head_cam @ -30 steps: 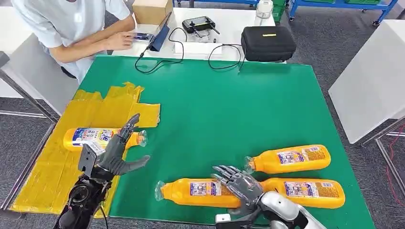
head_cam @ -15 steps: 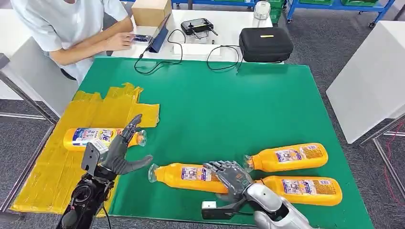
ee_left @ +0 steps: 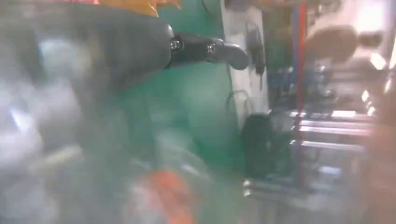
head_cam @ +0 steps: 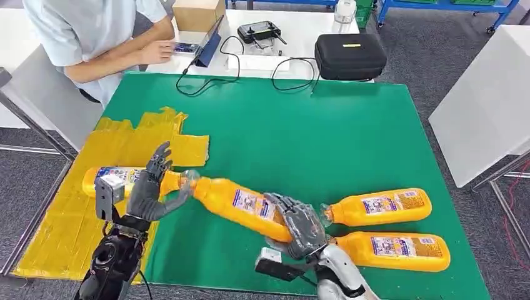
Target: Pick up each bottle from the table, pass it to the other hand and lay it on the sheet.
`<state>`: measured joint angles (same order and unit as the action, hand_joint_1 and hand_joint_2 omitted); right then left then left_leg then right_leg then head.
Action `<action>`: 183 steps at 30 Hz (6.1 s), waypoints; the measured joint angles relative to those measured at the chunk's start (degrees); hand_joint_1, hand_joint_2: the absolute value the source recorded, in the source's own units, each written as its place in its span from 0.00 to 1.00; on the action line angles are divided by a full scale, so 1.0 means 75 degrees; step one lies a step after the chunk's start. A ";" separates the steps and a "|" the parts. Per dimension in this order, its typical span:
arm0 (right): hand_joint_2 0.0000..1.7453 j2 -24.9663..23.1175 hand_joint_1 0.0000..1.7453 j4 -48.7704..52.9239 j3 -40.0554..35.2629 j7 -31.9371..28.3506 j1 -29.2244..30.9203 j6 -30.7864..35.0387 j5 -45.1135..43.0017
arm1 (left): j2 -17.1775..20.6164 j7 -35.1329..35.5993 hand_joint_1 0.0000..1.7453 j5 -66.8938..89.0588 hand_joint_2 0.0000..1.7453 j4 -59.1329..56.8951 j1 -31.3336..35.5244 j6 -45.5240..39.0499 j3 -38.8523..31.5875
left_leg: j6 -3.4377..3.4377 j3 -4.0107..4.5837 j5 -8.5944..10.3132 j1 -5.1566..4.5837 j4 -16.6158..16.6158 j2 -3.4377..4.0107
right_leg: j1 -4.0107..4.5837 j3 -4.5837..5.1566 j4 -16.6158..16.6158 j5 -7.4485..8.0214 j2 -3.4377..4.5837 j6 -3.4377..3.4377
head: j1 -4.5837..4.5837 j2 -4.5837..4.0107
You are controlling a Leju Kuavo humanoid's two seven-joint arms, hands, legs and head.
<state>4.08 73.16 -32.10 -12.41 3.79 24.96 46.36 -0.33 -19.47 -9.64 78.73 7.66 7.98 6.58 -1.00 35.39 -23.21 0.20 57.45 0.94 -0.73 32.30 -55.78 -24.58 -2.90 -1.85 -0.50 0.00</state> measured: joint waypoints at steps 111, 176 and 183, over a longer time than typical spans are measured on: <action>1.00 -0.1672 0.00 -0.1586 -0.1053 -0.0612 0.1075 0.0726 -0.0676 | -0.0382 0.0830 1.00 -0.3709 1.00 -0.0443 0.0560 0.0382 0.1119 | 0.0000 0.0021 0.0002 -0.0003 0.0002 -0.0004 | -0.0002 0.0025 0.0000 0.0001 0.0000 0.0000 | 0.0003 0.0000; 1.00 -0.1279 0.00 0.2908 0.1276 -0.1454 -0.0674 -0.0836 -0.4062 | 0.1265 0.2420 0.00 1.1603 1.00 -0.6309 0.2916 -0.4785 0.1291 | 0.0018 -0.0049 0.0013 0.0001 -0.0010 -0.0017 | -0.0001 -0.0043 -0.0002 0.0004 -0.0004 -0.0001 | 0.0006 0.0000; 1.00 -0.1261 0.00 0.2864 0.1258 -0.1440 -0.0672 -0.0822 -0.4103 | 0.1087 0.1672 0.00 1.0894 1.00 -0.6479 0.2913 -0.4759 0.0854 | 0.0018 -0.0053 0.0025 0.0002 -0.0009 -0.0024 | -0.0003 -0.0055 -0.0003 0.0006 -0.0007 -0.0002 | 0.0006 0.0000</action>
<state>-5.38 94.64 -22.67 -23.21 -1.25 18.80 15.58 7.82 -6.93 72.06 30.14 29.51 -27.71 12.98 -0.86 35.00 -23.02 0.22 57.38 0.76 -0.75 31.88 -55.81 -24.53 -2.96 -1.86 -0.46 0.00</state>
